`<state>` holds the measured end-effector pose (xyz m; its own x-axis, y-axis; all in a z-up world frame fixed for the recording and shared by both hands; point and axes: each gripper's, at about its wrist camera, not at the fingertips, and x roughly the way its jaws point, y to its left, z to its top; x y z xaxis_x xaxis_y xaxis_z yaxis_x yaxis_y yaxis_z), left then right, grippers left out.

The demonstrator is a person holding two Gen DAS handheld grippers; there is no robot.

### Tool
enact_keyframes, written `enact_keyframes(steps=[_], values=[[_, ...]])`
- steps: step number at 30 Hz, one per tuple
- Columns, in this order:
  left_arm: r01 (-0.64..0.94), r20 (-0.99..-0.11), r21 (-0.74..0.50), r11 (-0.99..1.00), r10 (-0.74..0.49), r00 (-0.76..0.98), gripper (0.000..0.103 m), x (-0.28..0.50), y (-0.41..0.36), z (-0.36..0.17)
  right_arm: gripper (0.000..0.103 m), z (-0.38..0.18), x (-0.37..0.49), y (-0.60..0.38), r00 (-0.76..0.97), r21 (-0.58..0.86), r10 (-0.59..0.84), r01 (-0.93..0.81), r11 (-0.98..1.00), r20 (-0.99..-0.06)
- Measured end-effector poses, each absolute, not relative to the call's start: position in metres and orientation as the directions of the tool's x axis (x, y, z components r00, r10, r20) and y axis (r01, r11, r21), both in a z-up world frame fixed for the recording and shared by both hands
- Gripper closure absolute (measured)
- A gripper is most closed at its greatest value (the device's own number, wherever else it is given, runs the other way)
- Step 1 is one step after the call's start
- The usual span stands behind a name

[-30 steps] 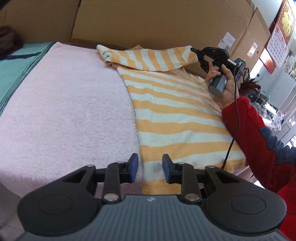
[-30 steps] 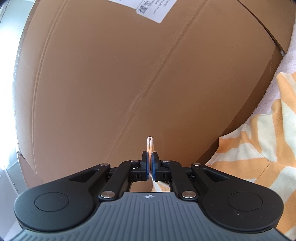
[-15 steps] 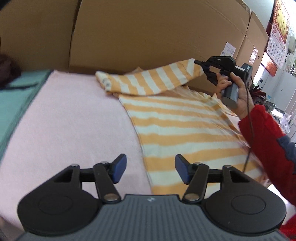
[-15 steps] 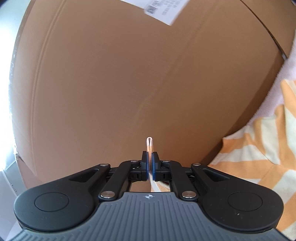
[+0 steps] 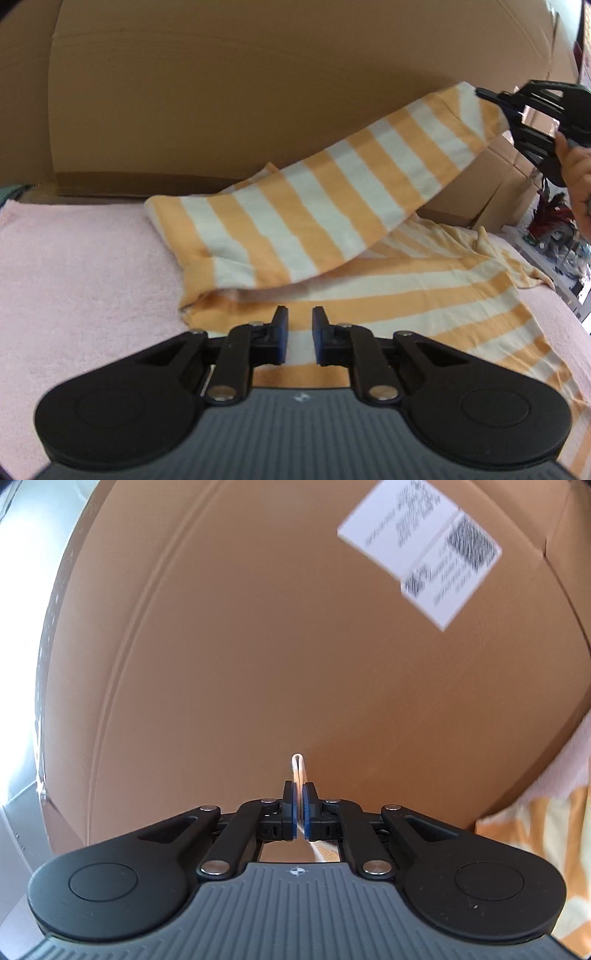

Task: Fold clothes

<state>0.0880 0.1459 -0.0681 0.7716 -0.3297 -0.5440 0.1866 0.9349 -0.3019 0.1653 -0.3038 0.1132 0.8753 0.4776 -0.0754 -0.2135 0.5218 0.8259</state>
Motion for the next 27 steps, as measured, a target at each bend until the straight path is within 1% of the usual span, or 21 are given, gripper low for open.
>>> enact_keyframes(steps=[3,5,6,7,9,12,15,16,17,21,22,27], values=[[0.163,-0.528,-0.328,0.93,-0.324,0.785,0.087,0.092,0.152,-0.073,0.099,0.121,0.171,-0.317,0.884,0.827,0.462,-0.203,0.524,-0.076],[0.152,-0.517,-0.35,0.925,-0.326,0.792,0.087,0.095,0.155,-0.075,0.099,0.122,0.176,-0.323,0.891,0.822,0.444,-0.182,0.54,-0.095],[0.151,-0.506,-0.358,0.921,-0.328,0.798,0.082,0.094,0.157,-0.074,0.099,0.121,0.178,-0.327,0.894,0.824,0.436,-0.167,0.541,-0.105],[0.152,-0.493,-0.367,0.918,-0.33,0.805,0.072,0.093,0.159,-0.074,0.099,0.12,0.18,-0.331,0.896,0.827,0.428,-0.153,0.541,-0.115],[0.153,-0.469,-0.383,0.911,-0.334,0.818,0.064,0.09,0.163,-0.073,0.099,0.117,0.183,-0.341,0.9,0.844,0.419,-0.127,0.522,-0.124],[0.155,-0.431,-0.407,0.9,-0.339,0.836,0.057,0.087,0.17,-0.071,0.099,0.113,0.181,-0.355,0.909,0.855,0.395,-0.094,0.51,-0.136],[0.178,-0.401,-0.432,0.884,-0.365,0.84,0.053,0.084,0.175,-0.07,0.099,0.111,0.179,-0.371,0.921,0.861,0.364,-0.071,0.503,-0.136],[0.182,-0.397,-0.44,0.879,-0.372,0.839,0.048,0.084,0.176,-0.07,0.099,0.111,0.178,-0.376,0.926,0.863,0.353,-0.065,0.501,-0.135],[0.184,-0.395,-0.449,0.874,-0.379,0.837,0.046,0.085,0.178,-0.071,0.099,0.111,0.177,-0.382,0.93,0.865,0.342,-0.059,0.498,-0.134],[0.195,-0.392,-0.482,0.854,-0.409,0.824,0.045,0.086,0.185,-0.072,0.099,0.111,0.174,-0.397,0.941,0.849,0.304,-0.034,0.527,-0.151],[0.202,-0.39,-0.487,0.85,-0.418,0.82,0.042,0.086,0.185,-0.071,0.099,0.111,0.173,-0.4,0.943,0.845,0.295,-0.028,0.534,-0.155],[0.278,-0.362,-0.504,0.818,-0.493,0.792,0.038,0.082,0.187,-0.067,0.099,0.113,0.17,-0.419,0.954,0.823,0.248,-0.001,0.569,-0.17]])
